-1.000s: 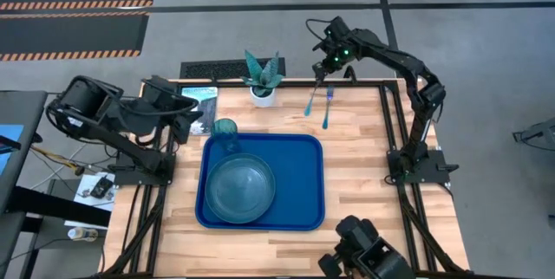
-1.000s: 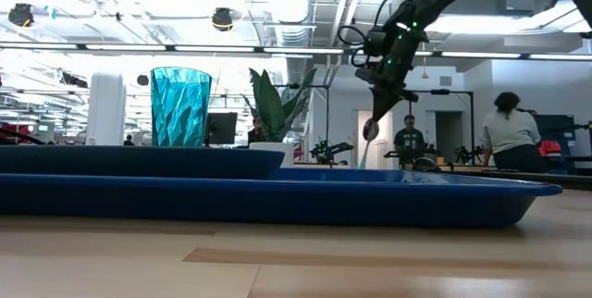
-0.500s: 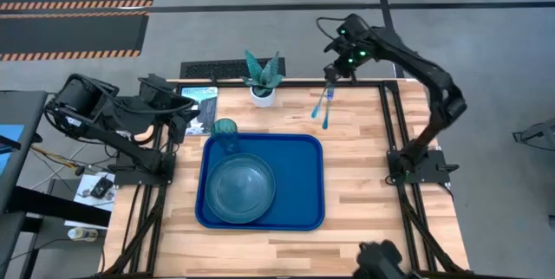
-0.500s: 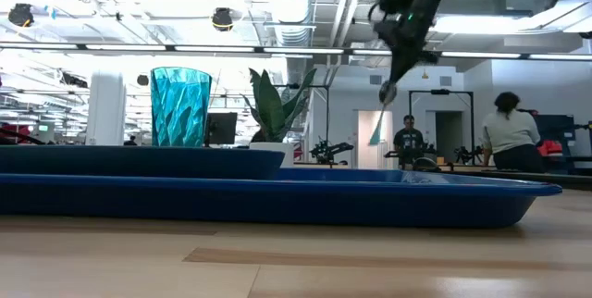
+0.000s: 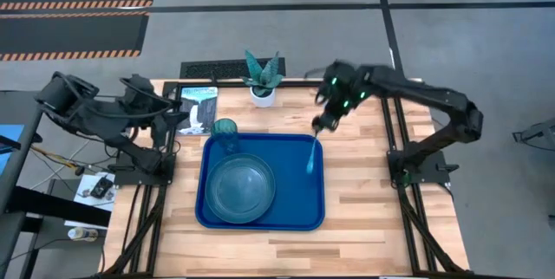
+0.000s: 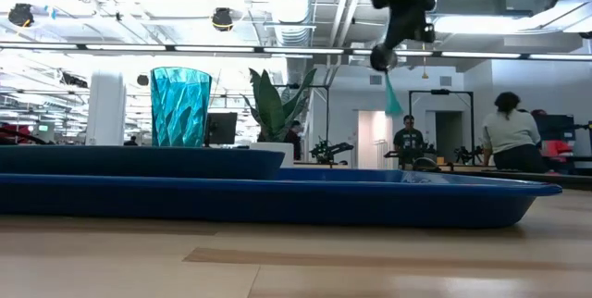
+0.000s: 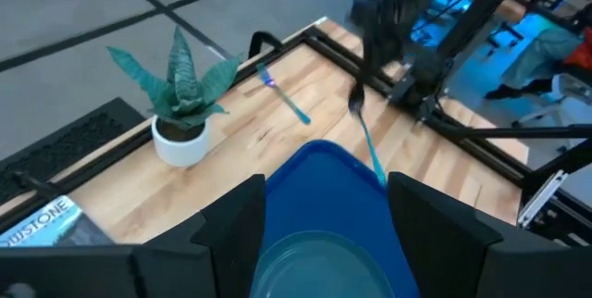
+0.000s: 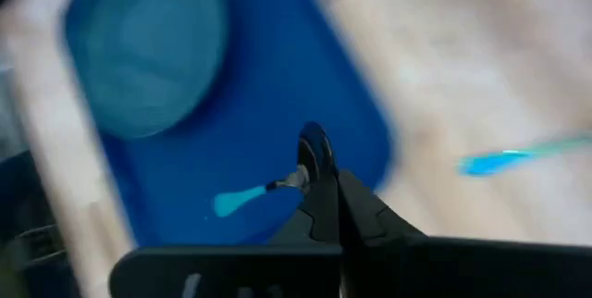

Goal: Pick and place plate/cup/fork/spoon on tray
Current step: Put the blue spoon on the blue tray on the right of the plate

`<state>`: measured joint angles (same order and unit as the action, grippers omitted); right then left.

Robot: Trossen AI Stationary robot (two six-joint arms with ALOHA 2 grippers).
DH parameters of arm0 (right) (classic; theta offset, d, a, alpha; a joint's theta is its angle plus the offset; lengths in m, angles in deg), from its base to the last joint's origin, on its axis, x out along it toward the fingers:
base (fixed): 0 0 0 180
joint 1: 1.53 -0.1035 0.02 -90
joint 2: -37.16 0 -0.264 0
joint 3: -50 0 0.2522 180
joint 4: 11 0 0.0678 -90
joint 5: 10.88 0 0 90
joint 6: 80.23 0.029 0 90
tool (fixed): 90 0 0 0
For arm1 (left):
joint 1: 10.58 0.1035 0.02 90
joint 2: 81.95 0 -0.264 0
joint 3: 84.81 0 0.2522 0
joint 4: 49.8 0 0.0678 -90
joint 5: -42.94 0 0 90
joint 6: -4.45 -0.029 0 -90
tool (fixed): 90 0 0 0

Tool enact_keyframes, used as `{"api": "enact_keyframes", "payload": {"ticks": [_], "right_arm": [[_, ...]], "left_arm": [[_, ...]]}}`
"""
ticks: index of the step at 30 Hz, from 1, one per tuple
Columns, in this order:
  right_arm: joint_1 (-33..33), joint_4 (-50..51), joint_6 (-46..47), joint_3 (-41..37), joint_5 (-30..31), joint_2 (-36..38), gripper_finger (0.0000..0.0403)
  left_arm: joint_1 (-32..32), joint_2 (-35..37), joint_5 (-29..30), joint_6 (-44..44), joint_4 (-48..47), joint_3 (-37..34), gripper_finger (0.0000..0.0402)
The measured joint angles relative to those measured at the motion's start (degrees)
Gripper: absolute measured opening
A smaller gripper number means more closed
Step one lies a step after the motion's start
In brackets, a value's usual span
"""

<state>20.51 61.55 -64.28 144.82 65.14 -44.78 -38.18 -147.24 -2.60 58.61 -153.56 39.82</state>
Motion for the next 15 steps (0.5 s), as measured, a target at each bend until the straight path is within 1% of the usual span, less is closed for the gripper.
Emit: {"api": "enact_keyframes", "payload": {"ticks": [4, 6, 10, 15], "right_arm": [[-4.51, -11.79, 4.2, -6.01, -8.15, -1.81, 0.0], [-6.02, -14.91, 4.98, -7.42, -8.79, -3.65, 0.0], [-8.47, -17.45, 4.03, -7.7, -9.11, -9.49, 0.0], [-9.65, -23.17, 3.67, -7.74, -13.47, -17.37, 0.0]], "left_arm": [[-1.28, 0.69, 1.61, 0.04, -0.02, 0.0, 0.0212], [-1.52, 0.9, 2.04, 0.01, -0.02, 0.0, 0.0212], [-1.63, 0.95, 2.08, -0.55, -0.02, 0.0, 0.0212], [-1.61, 0.95, 1.98, -1.15, -0.02, 0.0, 0.0212]]}}
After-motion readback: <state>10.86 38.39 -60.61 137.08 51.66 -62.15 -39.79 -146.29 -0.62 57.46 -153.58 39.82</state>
